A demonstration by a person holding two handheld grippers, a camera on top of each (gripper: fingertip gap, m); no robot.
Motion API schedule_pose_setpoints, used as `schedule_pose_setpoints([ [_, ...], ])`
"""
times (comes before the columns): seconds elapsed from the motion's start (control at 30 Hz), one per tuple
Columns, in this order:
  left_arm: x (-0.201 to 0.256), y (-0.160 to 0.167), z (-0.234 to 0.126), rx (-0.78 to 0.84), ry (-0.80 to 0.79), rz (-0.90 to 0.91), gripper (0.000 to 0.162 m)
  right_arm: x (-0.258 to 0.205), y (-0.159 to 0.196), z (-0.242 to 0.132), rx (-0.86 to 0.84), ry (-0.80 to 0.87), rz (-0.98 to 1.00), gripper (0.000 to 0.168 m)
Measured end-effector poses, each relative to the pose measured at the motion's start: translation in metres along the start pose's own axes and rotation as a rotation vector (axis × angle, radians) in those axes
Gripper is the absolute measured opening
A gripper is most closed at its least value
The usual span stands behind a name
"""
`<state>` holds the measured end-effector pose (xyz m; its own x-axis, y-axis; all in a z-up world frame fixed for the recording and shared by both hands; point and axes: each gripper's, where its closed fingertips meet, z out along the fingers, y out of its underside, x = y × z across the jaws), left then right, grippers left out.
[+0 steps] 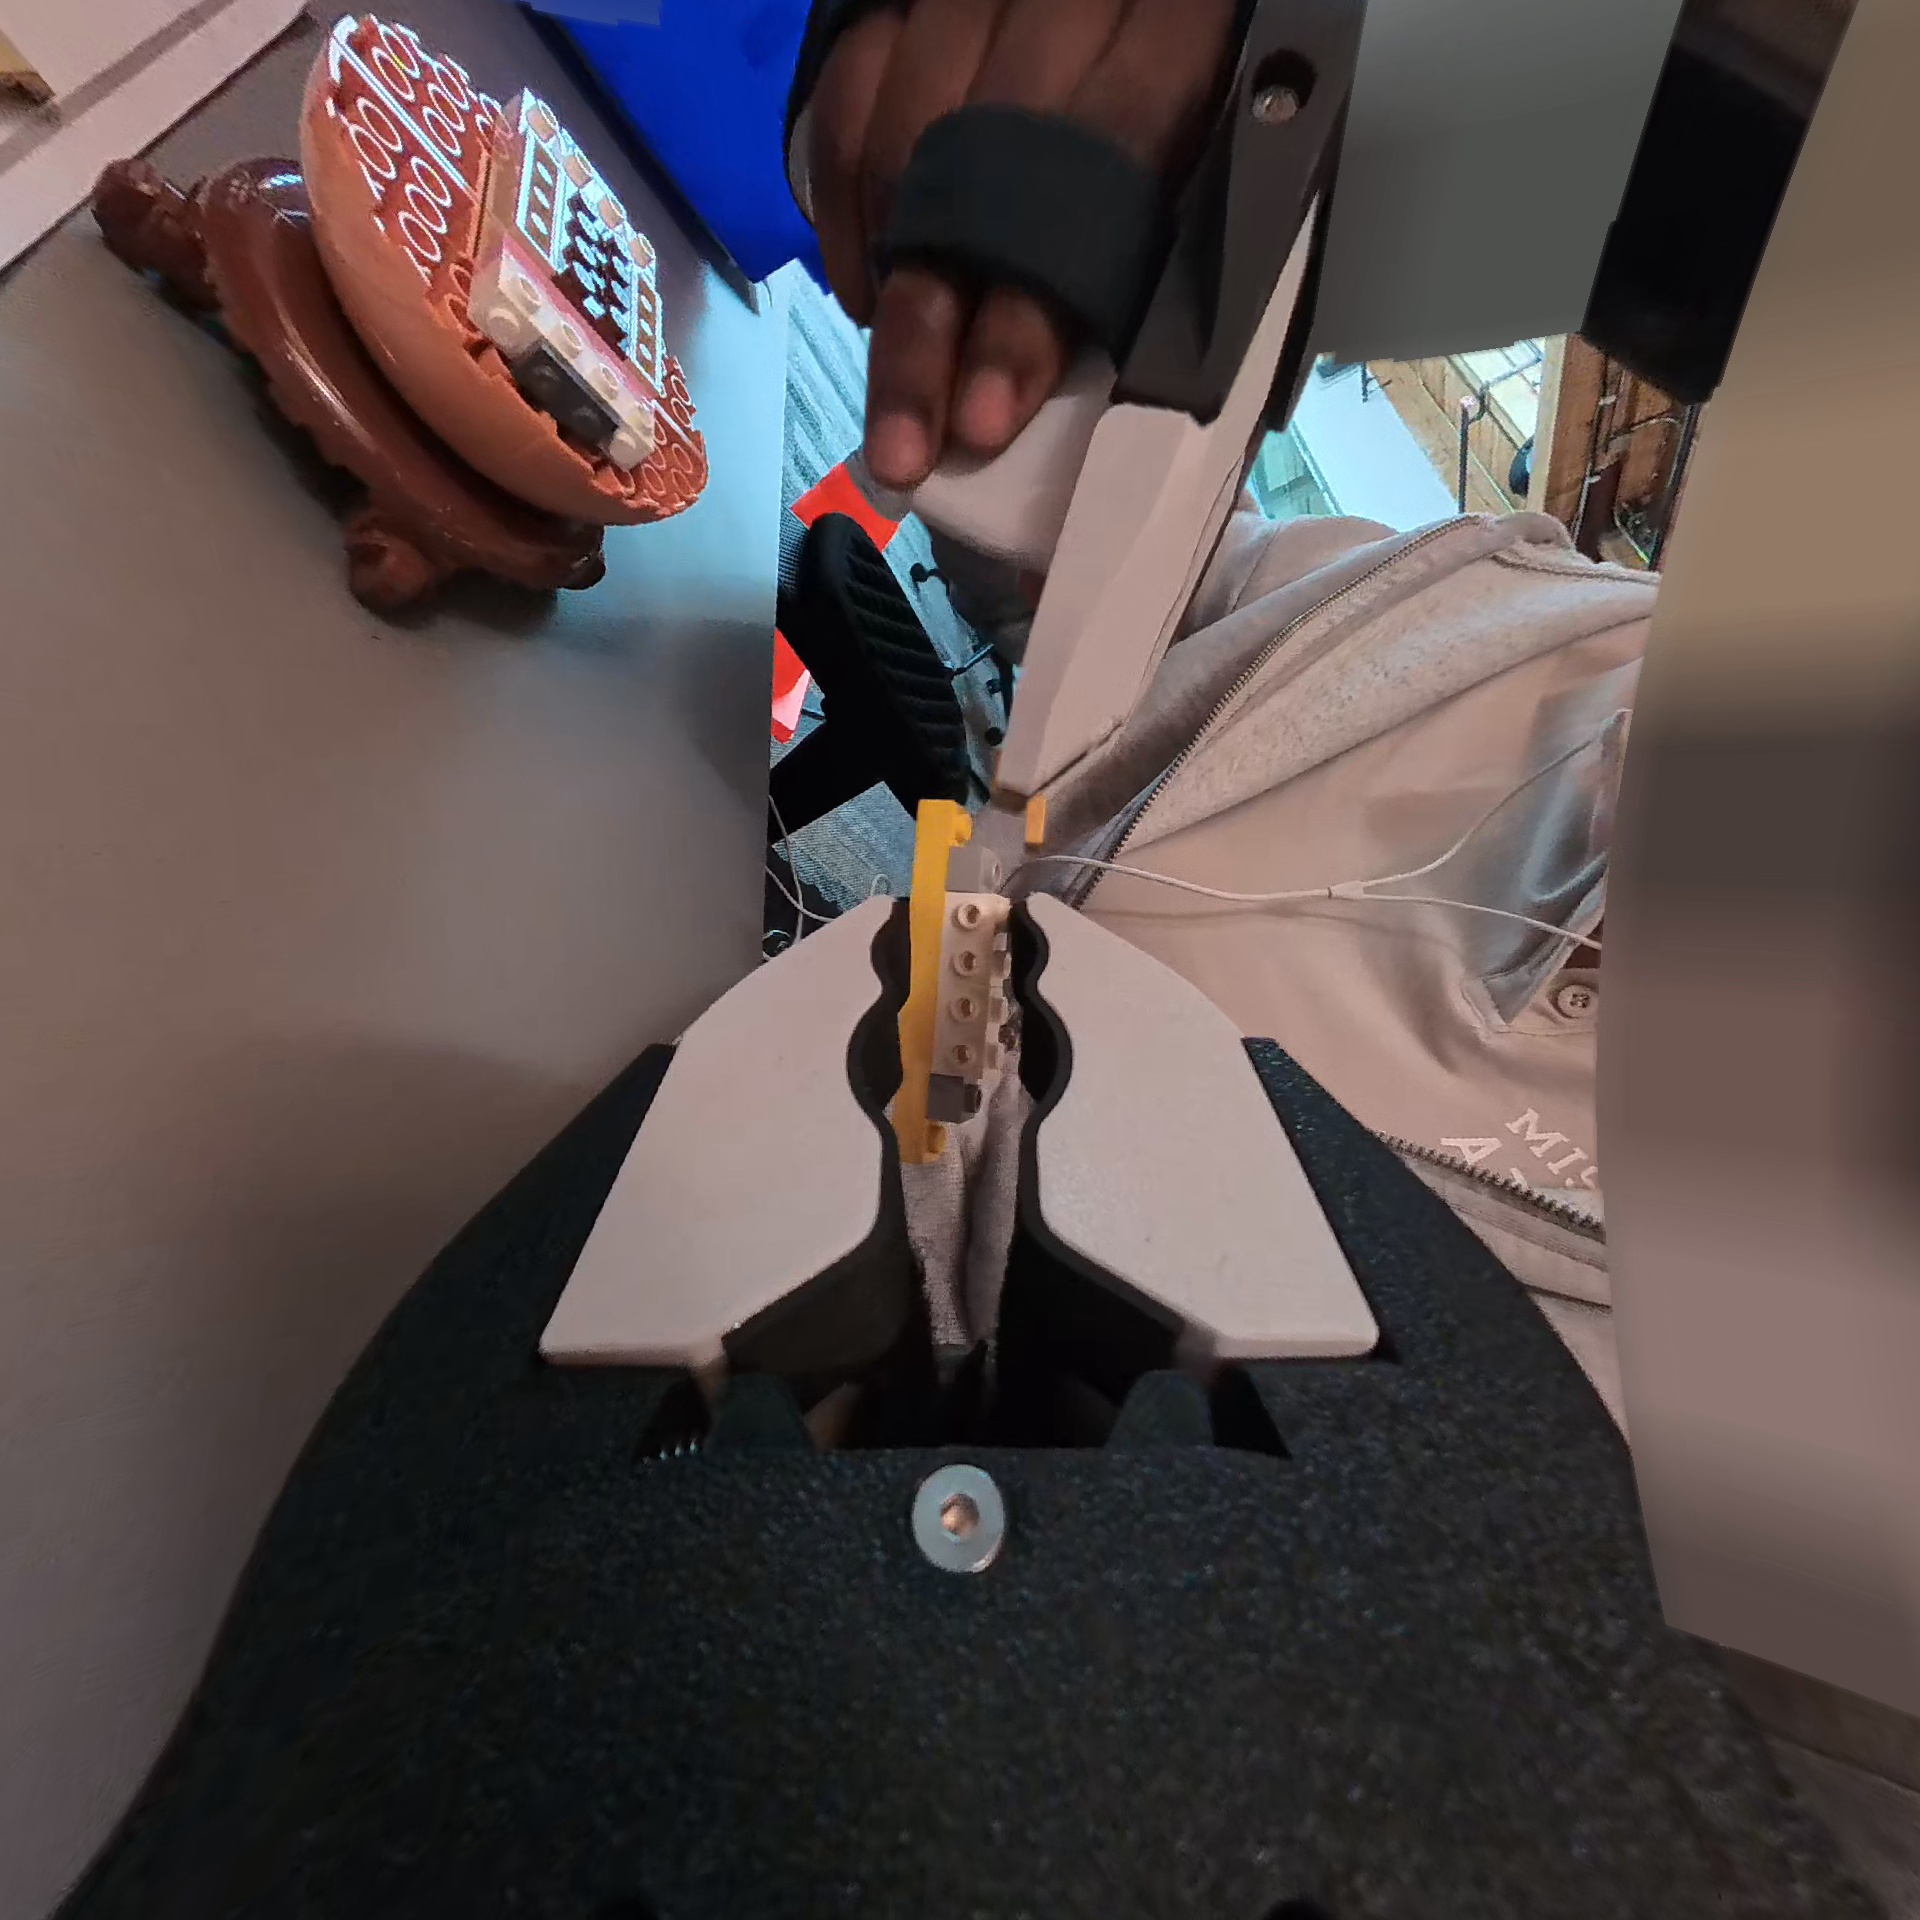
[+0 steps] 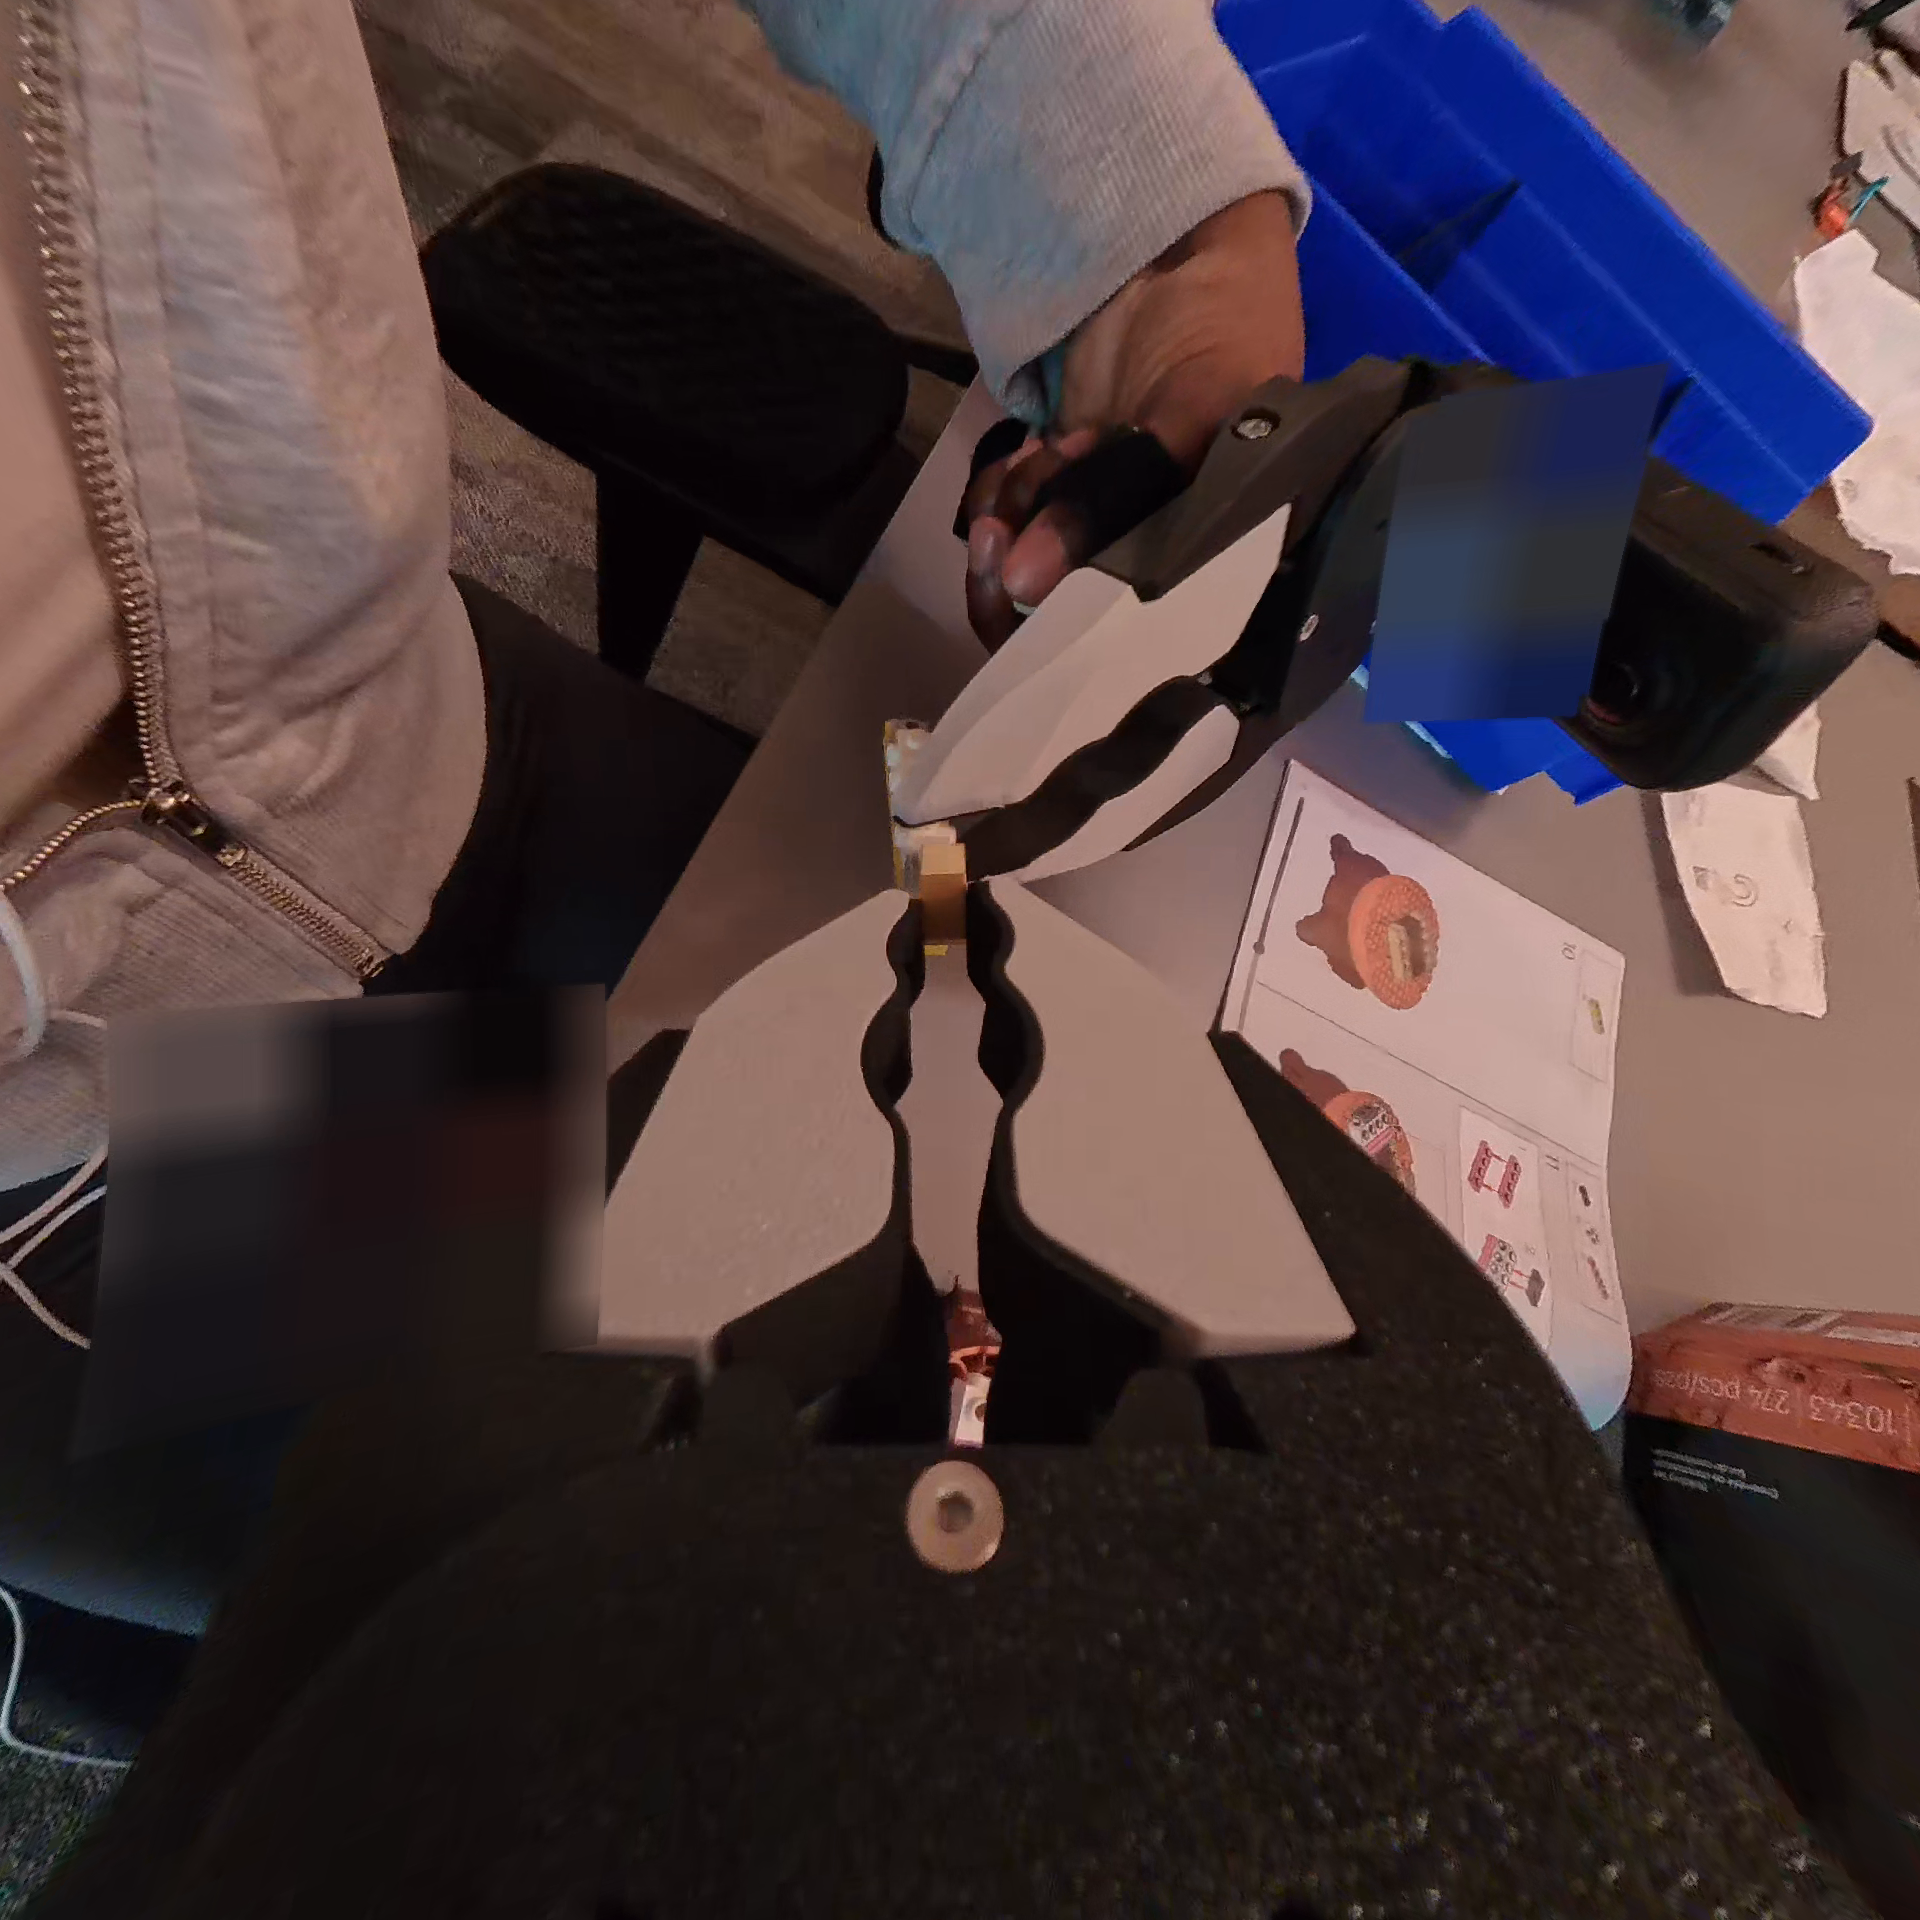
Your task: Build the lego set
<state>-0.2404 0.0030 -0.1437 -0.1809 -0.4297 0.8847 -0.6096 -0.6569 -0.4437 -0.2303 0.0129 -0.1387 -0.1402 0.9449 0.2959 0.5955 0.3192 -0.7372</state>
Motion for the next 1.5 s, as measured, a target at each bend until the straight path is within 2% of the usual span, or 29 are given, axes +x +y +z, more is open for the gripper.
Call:
schedule_pose_setpoints([
  [0.33,-0.004,0.002,0.004,-0.007,-0.008,-0.015,0.018,-0.005,0.002,0.008,-0.099,-0.042,-0.022,0.008],
  [0.67,-0.008,0.003,0.006,0.006,0.022,-0.058,0.017,-0.008,0.006,0.011,-0.161,-0.146,0.083,0.007],
  [1.37,-0.015,0.004,0.005,0.019,0.07,-0.136,0.017,-0.007,0.014,0.016,-0.15,-0.169,0.124,0.009],
  [1.5,-0.014,0.005,0.006,0.013,0.085,-0.142,0.017,-0.007,0.016,0.013,-0.151,-0.152,0.084,0.016],
])
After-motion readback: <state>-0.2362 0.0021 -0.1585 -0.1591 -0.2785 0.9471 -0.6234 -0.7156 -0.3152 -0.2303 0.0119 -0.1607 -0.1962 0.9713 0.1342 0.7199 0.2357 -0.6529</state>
